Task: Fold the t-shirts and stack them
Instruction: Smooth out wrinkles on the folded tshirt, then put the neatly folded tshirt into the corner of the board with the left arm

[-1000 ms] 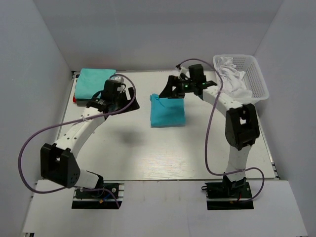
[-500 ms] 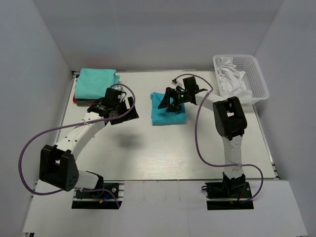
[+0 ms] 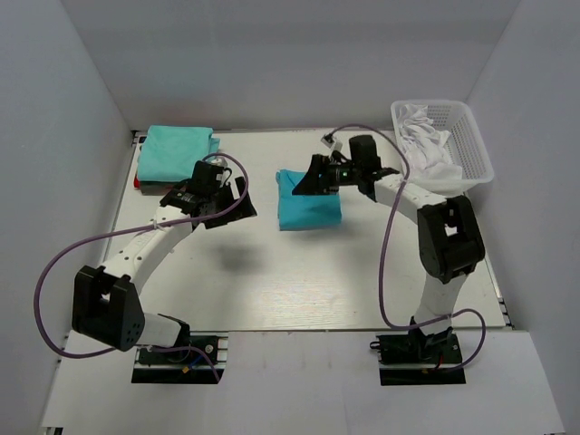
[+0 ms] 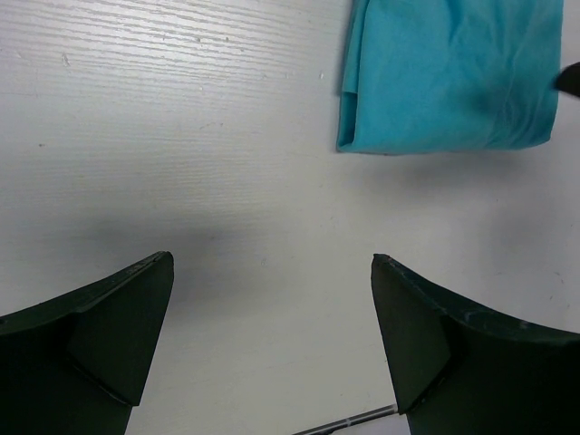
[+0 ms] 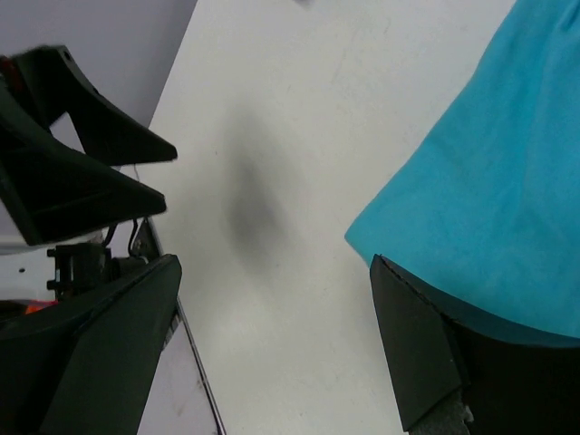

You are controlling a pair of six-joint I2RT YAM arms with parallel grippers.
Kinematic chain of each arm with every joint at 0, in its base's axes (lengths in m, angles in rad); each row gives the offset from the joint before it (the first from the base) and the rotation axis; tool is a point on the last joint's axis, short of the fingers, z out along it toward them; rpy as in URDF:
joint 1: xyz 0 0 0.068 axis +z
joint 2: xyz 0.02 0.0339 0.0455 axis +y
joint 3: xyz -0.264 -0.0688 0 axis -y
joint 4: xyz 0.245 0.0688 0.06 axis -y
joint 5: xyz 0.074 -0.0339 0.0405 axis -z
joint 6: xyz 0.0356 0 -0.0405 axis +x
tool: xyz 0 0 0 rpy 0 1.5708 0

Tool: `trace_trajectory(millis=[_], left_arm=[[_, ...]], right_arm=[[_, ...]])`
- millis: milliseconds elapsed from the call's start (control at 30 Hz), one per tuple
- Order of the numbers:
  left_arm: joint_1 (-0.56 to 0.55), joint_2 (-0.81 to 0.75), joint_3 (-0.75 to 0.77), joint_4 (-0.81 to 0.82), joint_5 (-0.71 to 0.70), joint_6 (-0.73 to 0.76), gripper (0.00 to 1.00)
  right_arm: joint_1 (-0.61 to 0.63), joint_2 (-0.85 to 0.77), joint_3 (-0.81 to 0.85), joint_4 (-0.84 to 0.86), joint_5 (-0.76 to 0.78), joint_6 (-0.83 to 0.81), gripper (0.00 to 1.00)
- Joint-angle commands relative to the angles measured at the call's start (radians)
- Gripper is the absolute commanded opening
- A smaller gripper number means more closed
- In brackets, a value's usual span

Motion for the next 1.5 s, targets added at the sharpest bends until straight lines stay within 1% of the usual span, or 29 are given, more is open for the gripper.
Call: trace_trajectory(millis=[0, 33, 67, 100, 233, 333, 400, 467, 533, 567, 633, 667, 733, 767, 800, 833, 867, 933, 967, 1000, 1033, 1100, 1167, 1233, 1300, 1367, 1467], left_arm=[[-0.004, -0.006, 0.013, 0.010, 0.015, -0.004, 1.00], [-0.004, 0.003, 0.024, -0.001, 0.015, -0.004, 1.00], [-0.004, 0.003, 0.024, -0.001, 0.015, -0.004, 1.00], [-0.004, 0.012, 0.024, -0.001, 0.015, -0.004, 1.00], [-0.004, 0.021, 0.033, 0.008, 0.024, -0.004, 1.00], [-0.004, 0.053, 0.059, -0.001, 0.024, -0.004, 1.00], [-0.004, 0.063, 0.088, -0.001, 0.036, -0.004, 1.00], [-0.004, 0.096, 0.116, 0.008, 0.068, 0.022, 1.00], [-0.004, 0.116, 0.171, 0.039, 0.088, 0.033, 1.00], [-0.004, 0.144, 0.209, 0.074, 0.114, 0.033, 1.00], [-0.004, 0.179, 0.245, 0.125, 0.148, 0.042, 1.00], [-0.004, 0.226, 0.278, 0.186, 0.191, 0.042, 1.00], [-0.004, 0.288, 0.317, 0.243, 0.222, 0.042, 1.00], [-0.004, 0.325, 0.365, 0.289, 0.251, 0.042, 1.00], [-0.004, 0.366, 0.405, 0.289, 0.262, 0.042, 1.00], [-0.004, 0.464, 0.454, 0.289, 0.292, 0.042, 1.00], [-0.004, 0.516, 0.572, 0.289, 0.312, 0.059, 1.00], [-0.004, 0.624, 0.697, 0.239, 0.379, 0.059, 1.00], [-0.004, 0.718, 0.793, 0.239, 0.409, 0.059, 1.00], [0.008, 0.759, 0.824, 0.239, 0.435, 0.043, 1.00], [0.008, 0.789, 0.840, 0.261, 0.500, 0.033, 1.00], [0.008, 0.846, 0.840, 0.347, 0.548, 0.013, 1.00], [0.008, 0.874, 0.816, 0.389, 0.558, -0.005, 1.00], [0.008, 0.917, 0.805, 0.435, 0.596, -0.017, 1.00], [0.008, 0.943, 0.805, 0.435, 0.596, -0.028, 1.00], [0.018, 0.965, 0.794, 0.421, 0.573, -0.028, 1.00], [0.029, 0.986, 0.759, 0.398, 0.524, 0.000, 1.00]], right_arm=[[0.007, 0.088, -0.080, 0.120, -0.098, 0.051, 0.90], [0.004, 0.099, -0.100, 0.175, -0.104, 0.080, 0.90], [0.001, 0.108, -0.140, 0.191, -0.104, 0.089, 0.90], [-0.002, 0.153, -0.148, 0.199, -0.102, 0.099, 0.90], [-0.002, 0.266, -0.151, 0.166, -0.084, 0.060, 0.90], [-0.005, 0.289, -0.147, 0.156, -0.060, 0.062, 0.90], [-0.002, 0.279, -0.134, 0.150, -0.037, 0.048, 0.90], [-0.002, 0.247, -0.108, 0.104, -0.046, 0.018, 0.90], [-0.005, 0.179, -0.061, 0.039, -0.056, -0.012, 0.90], [-0.005, 0.158, -0.058, 0.036, -0.053, -0.015, 0.90], [-0.008, 0.066, -0.041, 0.030, -0.041, -0.016, 0.90], [-0.013, 0.026, -0.033, 0.022, -0.023, -0.013, 0.90], [-0.020, 0.004, 0.025, -0.024, 0.034, -0.021, 0.90], [-0.023, 0.001, 0.033, -0.021, 0.043, -0.021, 0.90], [-0.039, 0.000, 0.051, -0.012, 0.046, -0.009, 0.90], [-0.046, 0.001, 0.062, -0.004, 0.045, -0.003, 0.90], [-0.053, 0.021, 0.071, 0.005, 0.025, 0.016, 0.90], [-0.077, 0.055, 0.128, 0.011, 0.007, 0.028, 0.90], [-0.091, 0.078, 0.139, 0.048, -0.032, 0.056, 0.90], [-0.094, 0.105, 0.152, 0.068, -0.047, 0.068, 0.90], [-0.111, 0.118, 0.163, 0.091, -0.059, 0.077, 0.90], [-0.126, 0.165, 0.171, 0.174, -0.083, 0.135, 0.90], [-0.138, 0.222, 0.198, 0.214, -0.095, 0.158, 0.90], [-0.143, 0.259, 0.223, 0.202, -0.096, 0.160, 0.90], [-0.149, 0.318, 0.240, 0.208, -0.081, 0.166, 0.90], [-0.154, 0.354, 0.228, 0.243, -0.032, 0.172, 0.90], [-0.175, 0.411, 0.228, 0.242, -0.012, 0.195, 0.90]])
